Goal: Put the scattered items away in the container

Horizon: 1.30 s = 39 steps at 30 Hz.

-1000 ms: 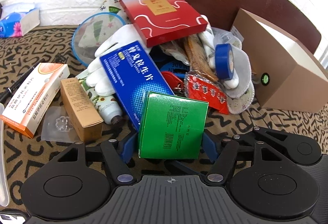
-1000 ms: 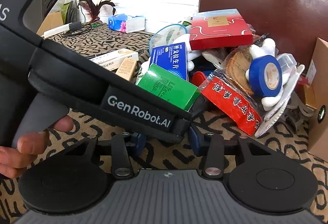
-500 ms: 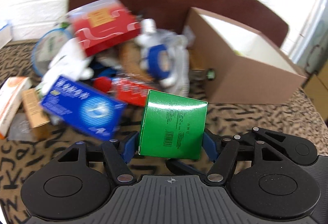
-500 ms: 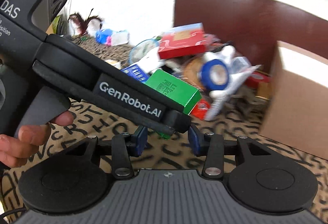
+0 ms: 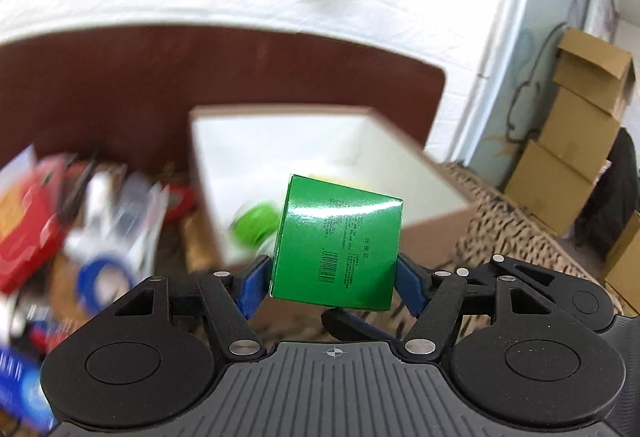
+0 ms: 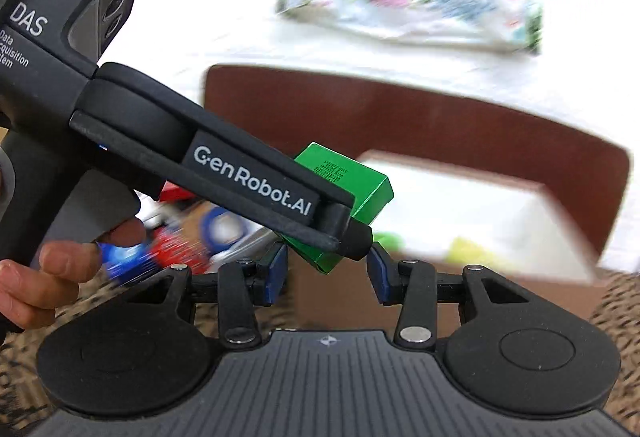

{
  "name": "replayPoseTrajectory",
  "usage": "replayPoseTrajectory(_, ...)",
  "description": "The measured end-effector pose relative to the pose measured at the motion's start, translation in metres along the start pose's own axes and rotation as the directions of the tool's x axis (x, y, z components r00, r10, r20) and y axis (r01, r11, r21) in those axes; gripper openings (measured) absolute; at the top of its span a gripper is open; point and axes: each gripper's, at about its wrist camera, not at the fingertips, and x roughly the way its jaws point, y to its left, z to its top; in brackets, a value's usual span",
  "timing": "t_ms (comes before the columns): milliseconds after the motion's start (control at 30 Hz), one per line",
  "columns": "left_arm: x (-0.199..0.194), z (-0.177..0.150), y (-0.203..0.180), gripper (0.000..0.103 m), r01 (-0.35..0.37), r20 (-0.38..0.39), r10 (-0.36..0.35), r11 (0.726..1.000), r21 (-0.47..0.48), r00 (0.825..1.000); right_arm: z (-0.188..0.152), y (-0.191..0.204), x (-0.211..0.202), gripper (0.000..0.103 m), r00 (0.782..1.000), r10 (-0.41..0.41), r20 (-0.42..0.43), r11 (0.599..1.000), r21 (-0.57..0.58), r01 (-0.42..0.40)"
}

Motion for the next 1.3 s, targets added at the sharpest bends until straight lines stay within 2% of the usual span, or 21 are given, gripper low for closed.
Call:
replayPoseTrajectory(100, 0.023, 0.020, -0.009, 0.075, 0.024, 0.000, -0.024, 1.000, 0.013, 1.000, 0.010, -0.024, 0.011, 0.049, 0.999, -0.033, 0.003, 0.999, 0.033, 0.033)
replayPoseTrajectory(233, 0.058, 0.037, -0.006, 0.075, 0.048, -0.031, -0.048, 0.999, -0.019, 0.998, 0.016, -0.050, 0.035, 0.049, 0.999, -0.050, -0.019, 0.995, 0.080, 0.052)
replayPoseTrajectory(400, 0.091, 0.046, -0.001, 0.077, 0.024, -0.054, -0.024, 1.000, -0.011, 0.998, 0.014, -0.071, 0.063, 0.048, 0.998, -0.047, -0.051, 0.990, 0.130, 0.053)
replayPoseTrajectory(433, 0.097, 0.046, 0.000, 0.078, 0.017, -0.056, -0.018, 1.000, -0.010, 0.998, 0.013, -0.074, 0.066, 0.050, 0.998, -0.043, -0.054, 0.988, 0.145, 0.050)
replayPoseTrajectory(467, 0.101, 0.046, 0.002, 0.084, 0.012, -0.060, -0.013, 1.000, -0.014, 0.998, 0.011, -0.076, 0.068, 0.053, 0.997, -0.042, -0.057, 0.986, 0.159, 0.051)
replayPoseTrajectory(500, 0.102, 0.045, 0.006, 0.092, 0.005, -0.066, -0.007, 1.000, -0.027, 0.998, 0.010, -0.079, 0.069, 0.064, 0.997, -0.048, -0.060, 0.984, 0.169, 0.058)
replayPoseTrajectory(533, 0.101, 0.045, 0.010, 0.095, -0.005, -0.063, 0.002, 0.999, -0.045, 0.998, 0.008, -0.080, 0.068, 0.073, 0.997, -0.061, -0.057, 0.983, 0.172, 0.070)
replayPoseTrajectory(600, 0.094, 0.042, 0.019, 0.101, -0.022, -0.028, 0.019, 0.997, -0.078, 0.999, 0.003, -0.080, 0.060, 0.081, 0.996, -0.082, -0.039, 0.981, 0.172, 0.088)
replayPoseTrajectory(700, 0.085, 0.038, 0.027, 0.103, -0.060, 0.001, 0.061, 0.993, -0.102, 0.998, -0.006, -0.080, 0.051, 0.097, 0.994, -0.108, -0.030, 0.975, 0.192, 0.112)
replayPoseTrajectory(733, 0.081, 0.036, 0.028, 0.103, -0.072, 0.003, 0.073, 0.992, -0.105, 0.997, -0.009, -0.079, 0.048, 0.099, 0.993, -0.116, -0.032, 0.973, 0.200, 0.120)
replayPoseTrajectory(933, 0.047, 0.013, 0.019, 0.103, -0.152, 0.043, 0.155, 0.986, -0.064, 0.987, -0.018, -0.064, 0.024, 0.103, 0.988, -0.151, -0.040, 0.964, 0.213, 0.156)
replayPoseTrajectory(1033, 0.027, -0.001, 0.014, 0.103, -0.172, 0.056, 0.177, 0.982, -0.078, 0.983, -0.024, -0.059, 0.006, 0.103, 0.983, -0.174, -0.052, 0.957, 0.224, 0.181)
replayPoseTrajectory(1200, 0.007, -0.029, 0.002, 0.103, -0.221, 0.011, 0.223, 0.971, -0.088, 0.975, -0.036, -0.051, -0.022, 0.103, 0.973, -0.207, -0.100, 0.946, 0.232, 0.225)
replayPoseTrajectory(1300, -0.005, -0.048, -0.001, 0.103, -0.231, -0.015, 0.231, 0.965, -0.127, 0.973, -0.045, -0.044, -0.040, 0.103, 0.969, -0.217, -0.118, 0.944, 0.228, 0.239)
